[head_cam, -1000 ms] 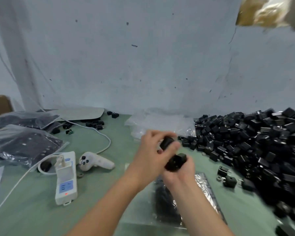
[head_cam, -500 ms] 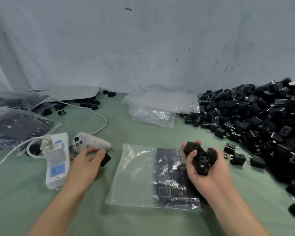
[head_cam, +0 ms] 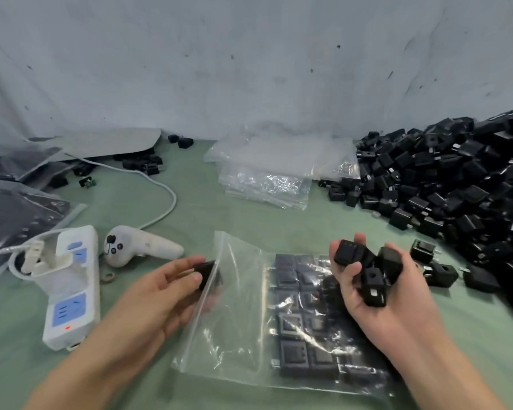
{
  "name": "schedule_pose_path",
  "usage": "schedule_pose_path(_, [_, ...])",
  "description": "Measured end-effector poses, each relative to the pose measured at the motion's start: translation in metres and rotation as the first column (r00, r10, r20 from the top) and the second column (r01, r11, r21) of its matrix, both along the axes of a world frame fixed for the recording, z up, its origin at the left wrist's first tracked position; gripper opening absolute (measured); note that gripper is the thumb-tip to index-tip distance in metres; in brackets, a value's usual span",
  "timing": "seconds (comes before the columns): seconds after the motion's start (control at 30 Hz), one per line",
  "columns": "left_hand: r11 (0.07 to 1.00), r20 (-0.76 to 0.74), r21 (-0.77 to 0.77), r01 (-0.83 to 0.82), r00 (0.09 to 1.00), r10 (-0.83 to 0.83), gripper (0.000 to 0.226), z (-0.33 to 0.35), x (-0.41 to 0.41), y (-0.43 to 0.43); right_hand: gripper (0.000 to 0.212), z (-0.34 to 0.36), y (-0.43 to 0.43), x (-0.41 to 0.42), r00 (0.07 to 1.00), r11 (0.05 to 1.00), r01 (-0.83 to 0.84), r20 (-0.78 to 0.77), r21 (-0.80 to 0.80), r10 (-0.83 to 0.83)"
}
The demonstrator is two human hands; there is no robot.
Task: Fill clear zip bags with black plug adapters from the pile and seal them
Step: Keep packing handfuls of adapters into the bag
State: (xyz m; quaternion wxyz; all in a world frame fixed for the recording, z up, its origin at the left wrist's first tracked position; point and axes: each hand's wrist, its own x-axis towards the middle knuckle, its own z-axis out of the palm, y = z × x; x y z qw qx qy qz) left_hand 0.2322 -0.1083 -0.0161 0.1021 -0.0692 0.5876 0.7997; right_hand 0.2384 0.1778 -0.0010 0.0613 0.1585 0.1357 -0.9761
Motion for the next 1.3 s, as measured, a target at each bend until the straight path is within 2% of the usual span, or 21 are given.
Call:
schedule_pose_path(0.03, [0.998,-0.044,-0.052,0.021,0.999,-0.024,0.032,0.0,0.002,0.001,0.031,0.0,0.0,0.0,1.0,1.0,0.0,-0.002,0.009,0.0])
schedule_pose_path(0.07, [0.978,-0.115,-0.206,0.03,0.992,-0.055,0.031,-0.001,0.003,0.002,0.032,0.0,-0.001,0.0,1.0,1.0,0.001,-0.003,0.021,-0.001])
schedule_pose_path(0.1, [0.902,-0.219,-0.432,0.011,0.969,-0.117,0.03,-0.003,0.005,0.002,0.033,0.0,-0.001,0.001,1.0,1.0,0.004,-0.003,0.031,-0.003])
schedule_pose_path(0.13, [0.765,-0.318,-0.642,-0.059,0.928,-0.195,0.025,-0.003,0.008,0.004,0.033,0.0,-0.002,0.001,1.0,0.999,0.007,-0.002,0.04,-0.007])
schedule_pose_path(0.17, [0.621,-0.397,-0.77,-0.149,0.874,-0.282,0.017,-0.004,0.009,0.005,0.034,0.0,-0.003,0.001,1.0,0.999,0.012,-0.001,0.049,-0.012])
schedule_pose_path(0.2, [0.527,-0.434,-0.825,-0.204,0.827,-0.358,0.012,-0.004,0.01,0.004,0.033,0.001,-0.003,0.001,1.0,0.998,0.018,-0.002,0.058,-0.018])
schedule_pose_path(0.23, [0.494,-0.435,-0.844,-0.207,0.805,-0.405,0.011,-0.005,0.012,0.002,0.033,0.001,-0.004,0.002,1.0,0.998,0.021,-0.003,0.064,-0.021])
schedule_pose_path(0.27, [0.487,-0.425,-0.851,-0.195,0.8,-0.423,0.012,-0.007,0.013,-0.001,0.032,0.001,-0.004,0.002,1.0,0.997,0.021,-0.003,0.069,-0.021])
schedule_pose_path(0.3, [0.499,-0.425,-0.845,-0.193,0.809,-0.406,0.022,-0.008,0.013,-0.005,0.031,0.0,-0.004,0.003,1.0,0.997,0.02,-0.003,0.072,-0.02])
schedule_pose_path(0.37, [0.588,-0.461,-0.766,-0.26,0.86,-0.22,0.037,-0.009,0.016,-0.012,0.03,0.0,-0.004,0.004,1.0,0.997,0.015,-0.008,0.079,-0.015])
schedule_pose_path(0.4, [0.648,-0.455,-0.699,-0.302,0.887,-0.078,0.032,-0.007,0.017,-0.014,0.03,-0.001,-0.004,0.004,1.0,0.997,0.013,-0.011,0.082,-0.012])
schedule_pose_path(0.47, [0.764,-0.333,-0.57,-0.302,0.935,0.121,0.02,-0.003,0.018,-0.012,0.031,-0.001,-0.005,0.004,1.0,0.996,0.013,-0.012,0.091,-0.012])
schedule_pose_path(0.53, [0.803,-0.198,-0.556,-0.216,0.972,0.124,0.021,-0.003,0.019,-0.006,0.031,-0.001,-0.005,0.004,1.0,0.995,0.016,-0.014,0.096,-0.015])
schedule_pose_path(0.6, [0.751,-0.161,-0.636,-0.177,0.982,0.095,0.021,-0.005,0.019,0.0,0.031,-0.002,-0.004,0.004,1.0,0.996,0.018,-0.018,0.089,-0.016])
schedule_pose_path(0.7, [0.613,-0.212,-0.764,-0.202,0.976,0.057,0.022,-0.003,0.018,0.006,0.031,-0.003,-0.003,0.004,1.0,0.997,0.021,-0.021,0.074,-0.02])
schedule_pose_path(0.8, [0.558,-0.174,-0.817,-0.142,0.985,-0.004,0.019,0.001,0.016,0.011,0.03,-0.005,-0.003,0.004,0.999,0.998,0.026,-0.039,0.054,-0.024])
schedule_pose_path(0.9, [0.533,-0.126,-0.842,-0.085,0.991,-0.041,0.002,0.0,0.016,0.019,0.031,-0.005,-0.003,0.003,0.999,0.998,0.032,-0.035,0.047,-0.03])
schedule_pose_path(0.97, [0.53,-0.125,-0.846,-0.06,0.988,-0.089,0.022,-0.002,0.017,0.023,0.032,-0.004,-0.003,0.004,0.999,0.998,0.037,-0.037,0.047,-0.035])
schedule_pose_path(1.03, [0.582,-0.149,-0.811,-0.062,0.983,-0.103,0.035,-0.003,0.018,0.025,0.032,-0.003,-0.003,0.004,0.999,0.998,0.039,-0.04,0.053,-0.037])
schedule_pose_path(1.2, [0.623,-0.229,-0.767,-0.156,0.973,-0.038,0.027,-0.002,0.019,0.028,0.029,-0.005,-0.002,0.005,0.999,0.997,0.031,-0.038,0.068,-0.029])
schedule_pose_path(1.3, [0.597,-0.238,-0.783,-0.172,0.971,-0.032,0.021,-0.002,0.019,0.025,0.03,-0.006,-0.002,0.005,0.999,0.997,0.021,-0.038,0.072,-0.018])
